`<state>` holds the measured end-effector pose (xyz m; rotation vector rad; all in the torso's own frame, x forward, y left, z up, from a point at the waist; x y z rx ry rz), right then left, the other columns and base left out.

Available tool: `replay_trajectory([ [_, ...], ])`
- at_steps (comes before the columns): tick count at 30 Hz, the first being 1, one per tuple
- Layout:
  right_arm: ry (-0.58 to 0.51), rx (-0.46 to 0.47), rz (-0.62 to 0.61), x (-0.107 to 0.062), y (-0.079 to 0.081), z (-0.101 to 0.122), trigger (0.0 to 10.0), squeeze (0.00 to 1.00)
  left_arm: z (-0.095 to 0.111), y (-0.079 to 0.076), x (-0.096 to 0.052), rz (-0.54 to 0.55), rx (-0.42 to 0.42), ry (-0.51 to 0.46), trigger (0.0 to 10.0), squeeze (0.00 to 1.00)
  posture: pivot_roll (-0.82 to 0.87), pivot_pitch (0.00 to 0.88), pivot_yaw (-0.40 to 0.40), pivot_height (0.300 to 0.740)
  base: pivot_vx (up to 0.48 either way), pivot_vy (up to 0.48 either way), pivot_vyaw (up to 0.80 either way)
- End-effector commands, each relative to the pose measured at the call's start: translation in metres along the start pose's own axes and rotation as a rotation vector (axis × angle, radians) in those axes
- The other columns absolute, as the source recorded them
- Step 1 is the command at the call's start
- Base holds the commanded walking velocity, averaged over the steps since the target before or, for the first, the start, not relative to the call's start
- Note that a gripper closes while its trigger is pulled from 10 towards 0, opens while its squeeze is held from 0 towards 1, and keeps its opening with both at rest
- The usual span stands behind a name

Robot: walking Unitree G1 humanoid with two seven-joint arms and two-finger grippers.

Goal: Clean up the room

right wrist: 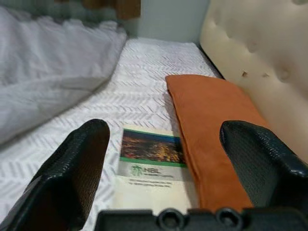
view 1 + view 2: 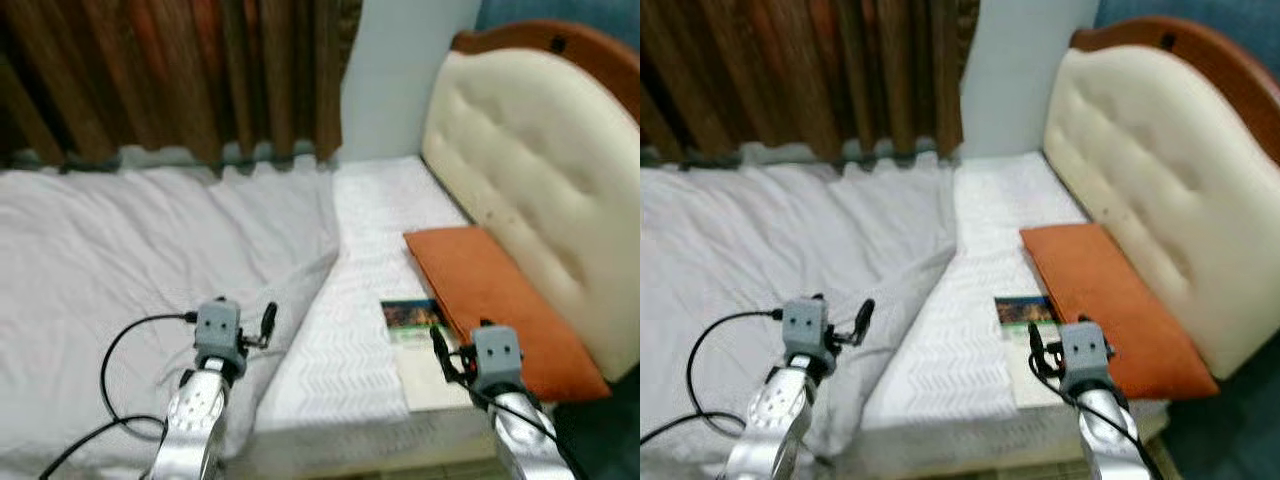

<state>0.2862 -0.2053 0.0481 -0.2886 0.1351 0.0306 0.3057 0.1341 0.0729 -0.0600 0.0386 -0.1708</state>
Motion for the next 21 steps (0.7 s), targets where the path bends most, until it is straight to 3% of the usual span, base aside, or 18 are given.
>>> replay_trajectory([
  [1,0.033,-0.011,-0.012,-0.003,-0.006,-0.008,10.0,0.0,0.0,-0.01,0.004,-0.025,-0.006,0.003,10.0,0.0,-0.07,0.0,-0.012,0.74,0.281,-0.386,0.0],
  [14,0.021,-0.007,0.009,0.0,-0.003,-0.006,10.0,0.0,-0.007,0.001,0.005,0.079,-0.064,0.038,10.0,0.0,-0.08,0.0,0.001,0.74,0.319,-0.351,0.0],
  [21,0.028,-0.019,0.029,0.002,0.001,-0.006,10.0,0.0,-0.007,0.001,0.006,0.073,-0.061,0.041,10.0,0.0,-0.08,0.0,-0.003,0.74,0.376,-0.296,0.59],
])
Point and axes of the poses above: a point about 5 cm out from each wrist's last joint towards the gripper, its own x axis pointing out of the wrist towards the gripper, its own z axis along the axis of the wrist's last joint, y = z × x, the point moved 2 cm from there along x, pointing out of the wrist towards the gripper, and after that the axes turned 5 degrees about -x, right-handed, at the moved point
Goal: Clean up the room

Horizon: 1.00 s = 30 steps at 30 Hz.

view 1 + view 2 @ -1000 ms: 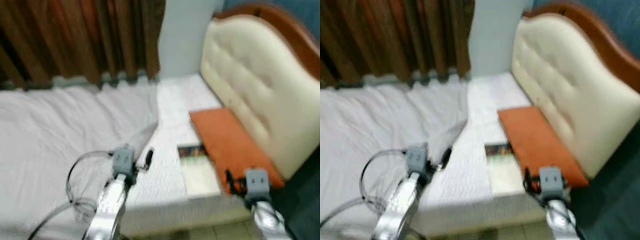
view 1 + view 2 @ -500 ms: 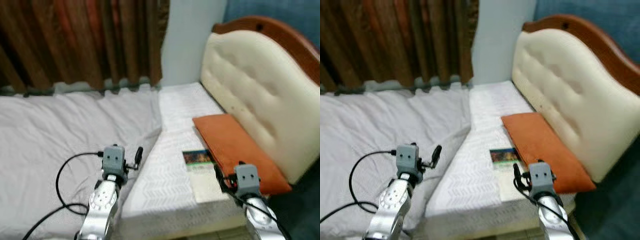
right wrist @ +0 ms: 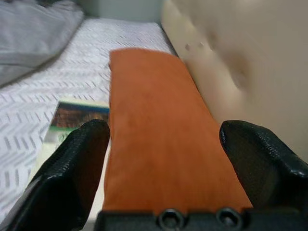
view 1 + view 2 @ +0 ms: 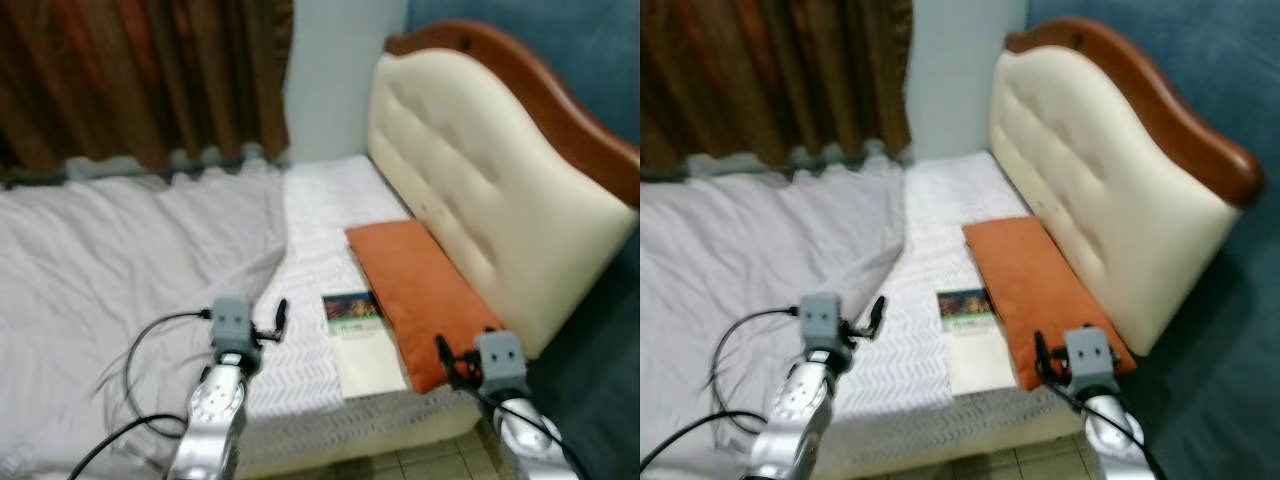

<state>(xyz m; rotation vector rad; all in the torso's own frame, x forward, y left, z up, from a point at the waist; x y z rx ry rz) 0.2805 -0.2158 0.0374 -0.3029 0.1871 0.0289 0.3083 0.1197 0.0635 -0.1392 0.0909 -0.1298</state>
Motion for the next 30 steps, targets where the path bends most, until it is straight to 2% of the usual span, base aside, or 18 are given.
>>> replay_trajectory([
  [1,-0.024,-0.006,0.024,0.0057,0.0073,0.0085,10.0,0.0,0.0041,0.0137,0.0007,0.033,0.022,-0.005,10.0,0.0,-0.08,0.0,-0.003,0.74,0.375,-0.296,0.58],
  [6,-0.021,0.004,0.026,0.0056,0.0088,0.0078,10.0,0.0,0.0036,0.0145,0.0003,0.031,0.024,-0.003,10.0,0.0,-0.07,0.0,-0.002,0.74,0.375,-0.295,0.57],
  [10,-0.013,0.009,0.037,0.0056,0.0111,0.0061,10.0,0.0,0.0019,0.0143,0.0001,0.033,0.028,0.003,10.0,0.0,-0.07,0.0,0.001,0.74,0.398,-0.21,0.0],
  [13,-0.007,0.011,0.05,0.0053,0.0135,0.0052,10.0,0.0,0.0005,0.0147,0.0009,0.042,0.093,0.009,10.0,0.0,-0.07,0.0,0.002,0.74,0.0,0.0,0.0],
  [18,-0.007,0.013,0.053,0.0047,0.0142,0.0047,10.0,0.0,0.0014,0.0104,0.0014,0.003,0.08,0.008,10.0,0.0,-0.08,0.0,0.004,0.74,0.0,0.0,0.0],
  [30,0.003,0.011,0.064,0.0015,0.0158,0.0008,10.0,0.0,0.0002,0.0068,0.0045,-0.026,0.077,0.019,10.0,0.0,-0.08,0.001,0.009,0.74,0.47,0.0,0.0],
])
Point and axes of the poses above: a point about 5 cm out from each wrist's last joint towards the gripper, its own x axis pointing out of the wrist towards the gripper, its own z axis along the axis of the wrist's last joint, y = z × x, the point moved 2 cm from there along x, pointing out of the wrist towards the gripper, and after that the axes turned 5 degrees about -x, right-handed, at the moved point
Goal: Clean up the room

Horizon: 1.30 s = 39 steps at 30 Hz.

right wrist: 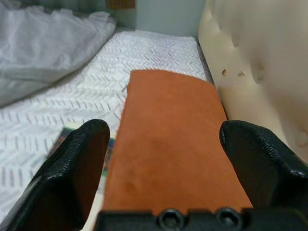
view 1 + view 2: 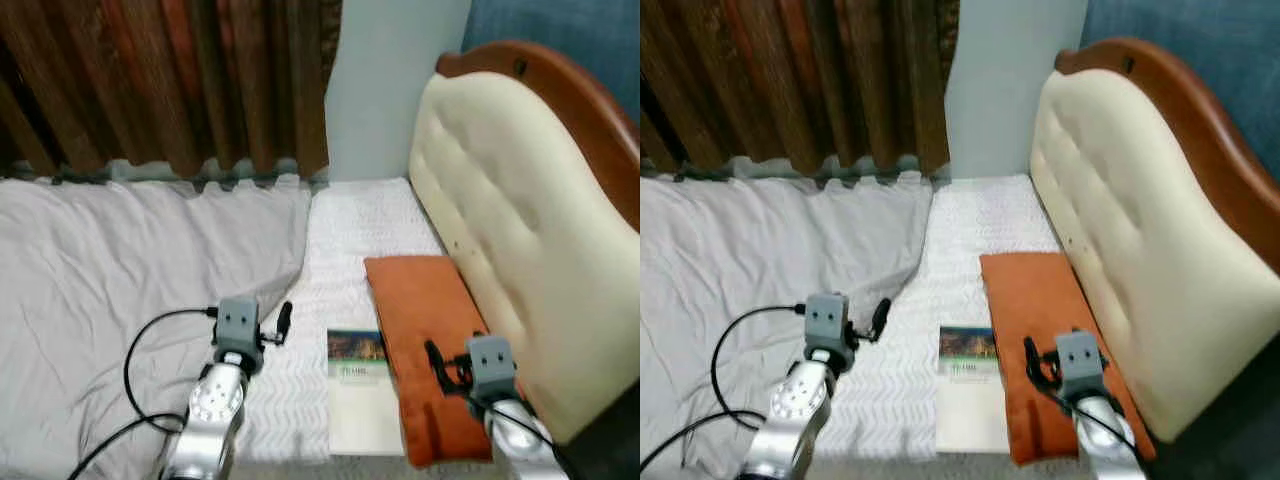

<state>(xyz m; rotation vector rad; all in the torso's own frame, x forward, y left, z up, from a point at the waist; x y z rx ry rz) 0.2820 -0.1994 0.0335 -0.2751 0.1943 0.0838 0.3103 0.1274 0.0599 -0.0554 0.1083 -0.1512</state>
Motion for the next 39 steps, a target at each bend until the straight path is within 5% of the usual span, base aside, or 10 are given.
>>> replay_trajectory([
  [1,0.008,-0.012,0.009,-0.002,0.0,-0.002,10.0,0.0,0.002,-0.005,0.006,-0.031,-0.008,0.001,10.0,0.0,-0.09,0.003,0.009,0.74,0.48,0.0,0.0],
  [5,0.012,-0.013,0.013,-0.004,0.001,-0.003,10.0,0.0,-0.004,-0.014,0.011,-0.091,-0.012,0.037,10.0,0.0,-0.1,0.018,0.007,0.74,0.48,0.0,0.0],
  [11,0.024,-0.04,0.045,-0.022,0.006,-0.007,10.0,0.0,-0.029,-0.039,0.034,-0.207,-0.05,0.268,10.0,0.0,-0.15,0.079,0.014,0.74,0.0,0.0,0.0],
  [15,0.05,-0.037,0.035,-0.051,0.008,-0.012,10.0,0.0,-0.036,-0.054,0.037,-0.232,-0.088,0.347,10.0,0.0,-0.23,0.21,0.019,0.74,0.0,0.0,0.0],
  [17,0.056,-0.03,0.035,-0.077,0.014,-0.008,10.0,0.0,-0.039,-0.062,0.037,-0.254,-0.059,0.366,10.0,0.0,-0.27,0.297,0.025,0.74,0.0,0.0,0.0],
  [19,0.057,-0.025,0.04,-0.111,0.022,0.0,10.0,0.0,-0.037,-0.076,0.039,-0.306,-0.001,0.362,10.0,0.0,-0.34,0.498,0.033,0.74,0.0,0.0,0.0],
  [24,0.02,-0.002,0.047,-0.151,0.038,0.029,10.0,0.0,-0.03,-0.09,0.043,-0.365,0.106,0.33,10.0,0.0,-0.39,0.626,0.028,0.74,0.0,0.0,0.0],
  [27,0.021,0.016,0.073,-0.182,0.061,0.046,10.0,0.0,-0.022,-0.081,0.05,-0.315,0.184,0.311,10.0,0.0,-0.42,0.69,0.042,0.74,0.0,0.0,0.0],
  [32,0.086,0.011,0.088,-0.207,0.074,0.043,10.0,0.0,-0.022,-0.066,0.052,-0.253,0.198,0.33,10.0,0.0,-0.46,0.706,0.041,0.74,0.0,0.0,0.0],
  [39,0.16,0.007,0.076,-0.225,0.072,0.044,10.0,0.0,-0.009,-0.058,0.061,-0.191,0.267,0.294,10.0,0.0,-0.48,0.723,0.032,0.74,0.0,0.0,0.0],
])
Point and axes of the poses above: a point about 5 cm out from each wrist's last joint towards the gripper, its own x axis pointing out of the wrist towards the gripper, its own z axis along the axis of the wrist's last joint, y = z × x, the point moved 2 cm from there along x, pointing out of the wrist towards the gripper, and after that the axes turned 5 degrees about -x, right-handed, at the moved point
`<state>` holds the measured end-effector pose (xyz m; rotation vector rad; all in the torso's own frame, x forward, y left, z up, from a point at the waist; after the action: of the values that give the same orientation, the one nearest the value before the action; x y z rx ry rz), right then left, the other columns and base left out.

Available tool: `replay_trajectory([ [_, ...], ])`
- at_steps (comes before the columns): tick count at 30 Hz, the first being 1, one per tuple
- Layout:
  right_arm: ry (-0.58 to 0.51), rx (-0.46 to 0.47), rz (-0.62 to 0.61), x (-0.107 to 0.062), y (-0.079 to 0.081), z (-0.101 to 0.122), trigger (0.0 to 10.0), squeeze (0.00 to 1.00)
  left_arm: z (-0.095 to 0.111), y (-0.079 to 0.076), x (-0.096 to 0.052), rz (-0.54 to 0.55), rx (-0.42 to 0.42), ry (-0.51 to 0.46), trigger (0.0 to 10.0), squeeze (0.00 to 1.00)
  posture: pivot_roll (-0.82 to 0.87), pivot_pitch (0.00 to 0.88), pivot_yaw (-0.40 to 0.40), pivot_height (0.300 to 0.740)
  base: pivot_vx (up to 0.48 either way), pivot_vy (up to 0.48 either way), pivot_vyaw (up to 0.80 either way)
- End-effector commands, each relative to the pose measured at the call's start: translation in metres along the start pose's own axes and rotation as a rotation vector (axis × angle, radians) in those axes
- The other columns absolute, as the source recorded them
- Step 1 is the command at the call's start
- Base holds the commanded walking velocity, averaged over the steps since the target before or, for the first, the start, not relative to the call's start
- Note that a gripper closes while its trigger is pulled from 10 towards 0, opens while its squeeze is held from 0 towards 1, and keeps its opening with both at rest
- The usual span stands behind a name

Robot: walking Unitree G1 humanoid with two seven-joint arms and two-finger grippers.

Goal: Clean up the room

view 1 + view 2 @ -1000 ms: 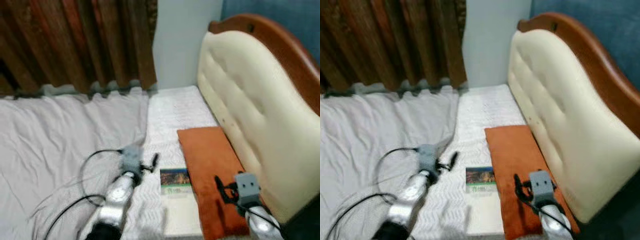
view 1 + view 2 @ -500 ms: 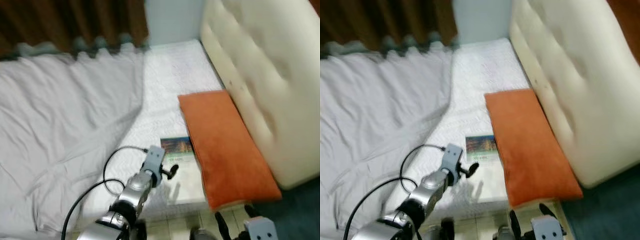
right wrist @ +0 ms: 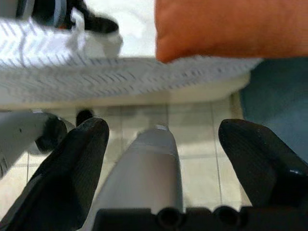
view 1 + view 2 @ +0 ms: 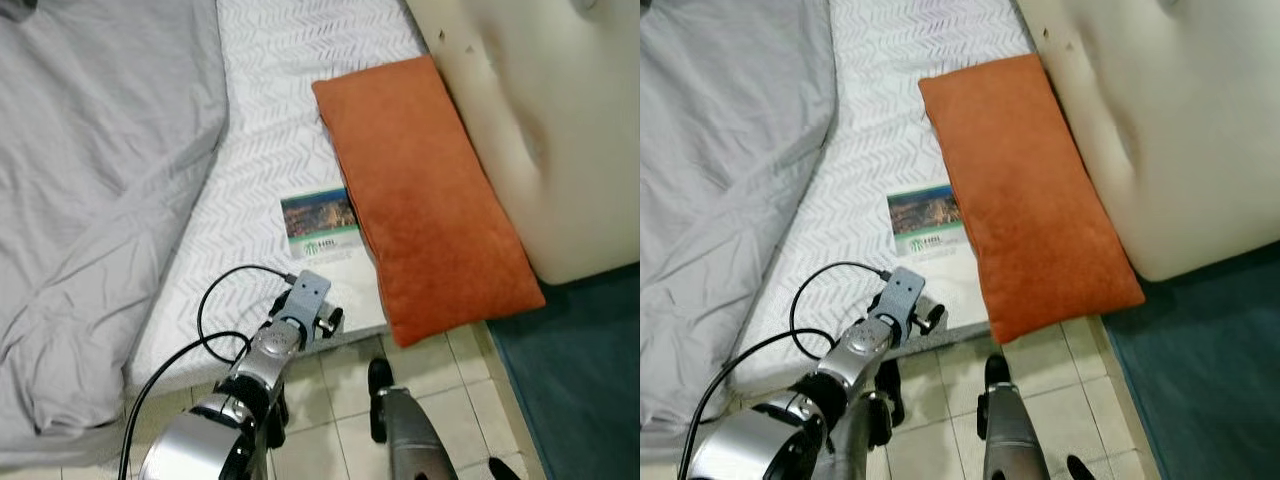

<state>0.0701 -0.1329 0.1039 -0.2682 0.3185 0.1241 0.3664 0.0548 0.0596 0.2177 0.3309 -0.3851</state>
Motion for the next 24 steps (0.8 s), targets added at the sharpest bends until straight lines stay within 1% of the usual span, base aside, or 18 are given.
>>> replay_trajectory([
  [1,0.043,0.001,0.019,-0.007,0.004,-0.004,10.0,0.0,-0.013,0.001,-0.003,0.017,-0.006,0.047,10.0,0.0,-0.48,0.723,0.032,0.74,0.0,0.0,0.0],
  [4,0.076,-0.009,0.011,-0.016,0.005,-0.004,10.0,0.0,-0.012,0.009,-0.002,0.048,0.019,0.05,10.0,0.0,-0.48,0.721,0.019,0.74,0.0,0.0,0.0],
  [6,0.082,-0.012,0.01,-0.018,0.005,-0.005,10.0,0.0,-0.012,0.011,-0.003,0.054,0.029,0.054,10.0,0.0,-0.48,0.721,0.019,0.74,0.0,0.0,0.0],
  [7,0.095,-0.014,0.018,-0.02,0.007,-0.007,10.0,0.0,-0.014,0.018,-0.004,0.085,0.041,0.07,10.0,0.0,-0.47,0.729,0.023,0.74,0.0,0.0,0.0],
  [9,0.099,-0.015,0.022,-0.02,0.007,-0.008,10.0,0.0,-0.016,0.021,-0.004,0.098,0.043,0.079,10.0,0.0,-0.46,0.729,0.024,0.74,0.0,0.0,0.0],
  [10,0.102,-0.016,0.027,-0.02,0.008,-0.009,10.0,0.0,-0.021,0.027,-0.006,0.123,0.042,0.102,10.0,0.0,-0.46,0.717,0.025,0.74,0.0,0.0,0.0],
  [11,0.106,-0.021,0.032,-0.019,0.007,-0.011,10.0,0.0,-0.028,0.034,-0.009,0.152,0.019,0.128,10.0,0.0,-0.45,0.708,0.023,0.74,0.0,0.0,0.0],
  [12,0.106,-0.021,0.032,-0.019,0.007,-0.011,10.0,0.0,-0.028,0.034,-0.009,0.152,0.019,0.128,10.0,0.0,-0.45,0.708,0.023,0.74,0.0,0.0,0.0],
  [13,0.109,-0.029,0.038,-0.019,0.006,-0.012,10.0,0.0,-0.036,0.042,-0.012,0.19,-0.012,0.156,10.0,0.0,-0.45,0.705,0.023,0.74,0.0,0.0,0.0],
  [16,0.11,-0.039,0.039,-0.018,0.003,-0.012,10.0,0.0,-0.04,0.045,-0.014,0.211,-0.032,0.168,10.0,0.0,-0.45,0.703,0.016,0.74,0.0,0.0,0.0],
  [20,0.109,-0.056,0.038,-0.017,-0.001,-0.012,10.0,0.0,-0.043,0.05,-0.016,0.233,-0.028,0.178,10.0,0.0,-0.46,0.697,0.005,0.74,0.0,0.0,0.0],
  [21,0.112,-0.064,0.043,-0.017,-0.002,-0.013,10.0,0.0,-0.044,0.056,-0.018,0.254,-0.004,0.186,10.0,0.0,-0.45,0.7,0.004,0.74,0.0,0.0,0.0],
  [22,0.112,-0.064,0.043,-0.017,-0.002,-0.013,10.0,0.0,-0.044,0.056,-0.018,0.254,-0.004,0.186,10.0,0.0,-0.45,0.7,0.004,0.74,0.0,0.0,0.0],
  [24,0.113,-0.067,0.051,-0.017,-0.001,-0.014,10.0,0.0,-0.046,0.065,-0.02,0.292,0.009,0.191,10.0,0.0,-0.44,0.706,0.01,0.74,0.0,0.0,0.0],
])
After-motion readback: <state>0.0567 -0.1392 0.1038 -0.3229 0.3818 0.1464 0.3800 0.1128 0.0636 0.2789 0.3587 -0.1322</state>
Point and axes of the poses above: a point about 5 cm out from each wrist's last joint towards the gripper, its own x axis pointing out of the wrist towards the gripper, its own z axis along the axis of the wrist's last joint, y = z × x, the point moved 2 cm from there along x, pointing out of the wrist towards the gripper, and after that the axes turned 5 degrees about -x, right-handed, at the moved point
